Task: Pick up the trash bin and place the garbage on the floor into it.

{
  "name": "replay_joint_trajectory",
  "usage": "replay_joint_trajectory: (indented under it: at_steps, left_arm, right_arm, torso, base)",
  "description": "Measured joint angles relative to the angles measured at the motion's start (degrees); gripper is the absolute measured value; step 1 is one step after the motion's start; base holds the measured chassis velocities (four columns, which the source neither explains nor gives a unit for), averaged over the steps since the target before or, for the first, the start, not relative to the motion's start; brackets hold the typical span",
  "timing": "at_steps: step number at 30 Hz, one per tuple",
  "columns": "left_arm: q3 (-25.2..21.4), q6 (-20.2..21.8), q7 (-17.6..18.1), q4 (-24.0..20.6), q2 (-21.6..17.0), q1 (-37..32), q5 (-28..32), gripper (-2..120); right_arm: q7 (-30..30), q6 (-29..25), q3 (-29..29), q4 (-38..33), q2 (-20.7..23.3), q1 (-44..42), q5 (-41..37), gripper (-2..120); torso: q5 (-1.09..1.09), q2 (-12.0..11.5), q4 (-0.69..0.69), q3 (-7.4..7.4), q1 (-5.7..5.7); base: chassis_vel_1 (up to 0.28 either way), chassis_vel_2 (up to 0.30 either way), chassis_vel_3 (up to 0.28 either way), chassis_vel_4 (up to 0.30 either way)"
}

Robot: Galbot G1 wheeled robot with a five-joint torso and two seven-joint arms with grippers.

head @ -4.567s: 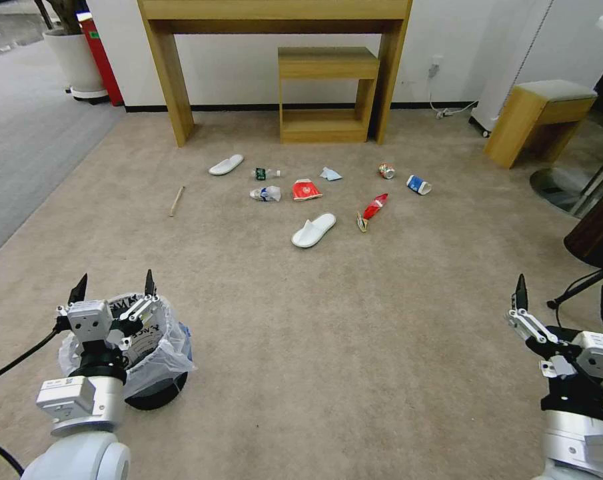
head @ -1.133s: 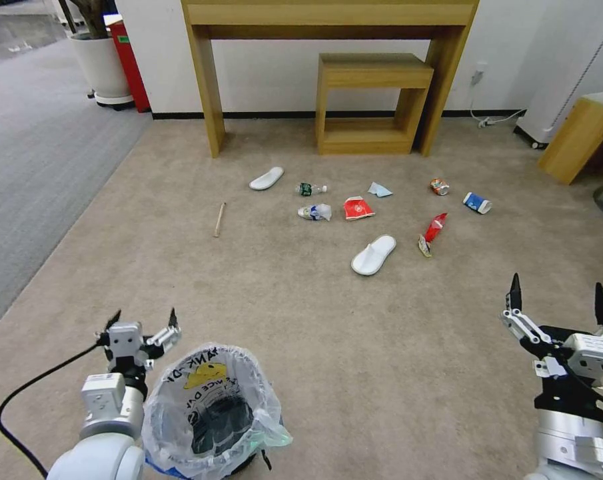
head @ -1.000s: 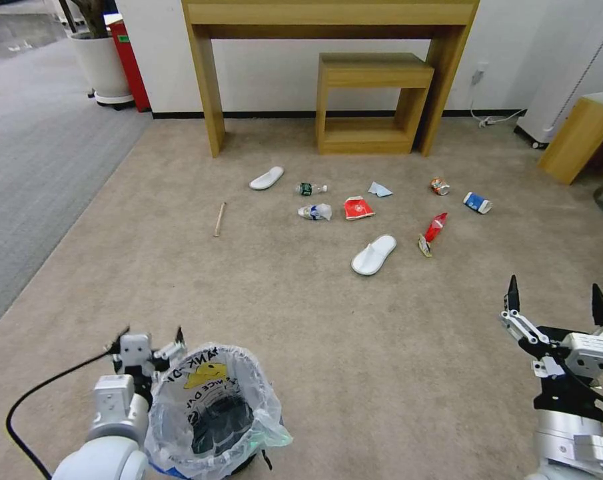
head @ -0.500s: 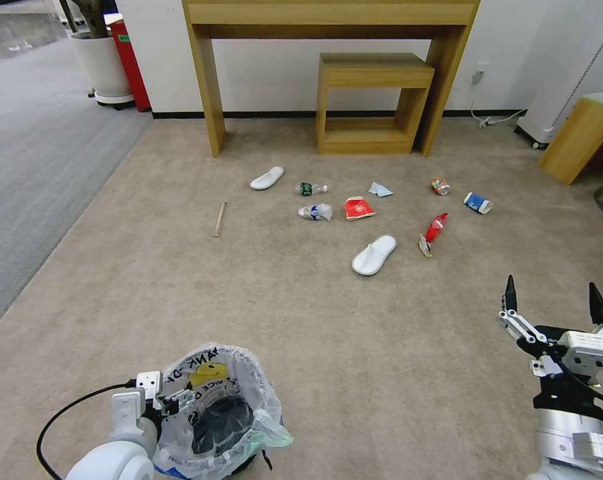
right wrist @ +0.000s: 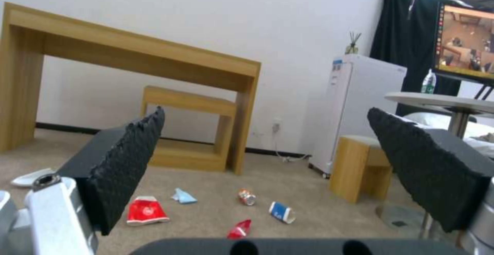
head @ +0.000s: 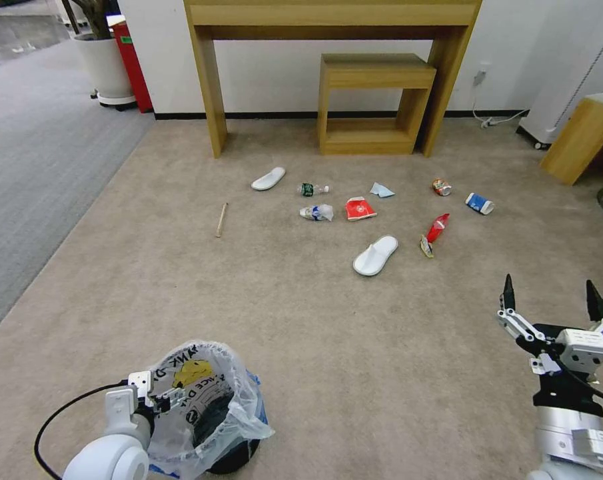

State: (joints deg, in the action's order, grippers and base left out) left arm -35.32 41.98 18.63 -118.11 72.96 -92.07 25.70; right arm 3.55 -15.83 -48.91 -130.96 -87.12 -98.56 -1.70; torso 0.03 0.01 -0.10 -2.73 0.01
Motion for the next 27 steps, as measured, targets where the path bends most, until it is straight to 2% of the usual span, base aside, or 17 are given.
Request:
replay_joint_trajectory:
  at_steps: [6,13,27]
  left_arm:
    - [0.0,0.0,0.2,-0.7,-0.1,-0.6,0.0,100]
    - [0.4,0.5,0.1,-4.2,-0.1,-3.5,0.2,100]
    - [-0.2,0.4,1.1,-8.5,-1.2,-6.6,0.4,100]
  right_arm:
    - [0.0,0.0,0.0,0.0,0.1,0.0,0.0,100]
    - [0.0,-0.1,0.0,-0.1,0.1,-0.1,0.0,100]
    - [0.0,-0.7,0.0,0.6,0.2,0.4,-0.4,100]
  torso:
    - [-0.04,0.0,-0.01,-0.01,0.00]
    - [-0.11,0.0,-0.02,-0.03,0.00]
    - [-0.04,0.0,-0.02,-0.02,0.00]
  base:
    - [0.000,0.000,0.000,0.000]
    - [0.000,0.000,0.000,0.000]
    - [0.000,0.000,0.000,0.000]
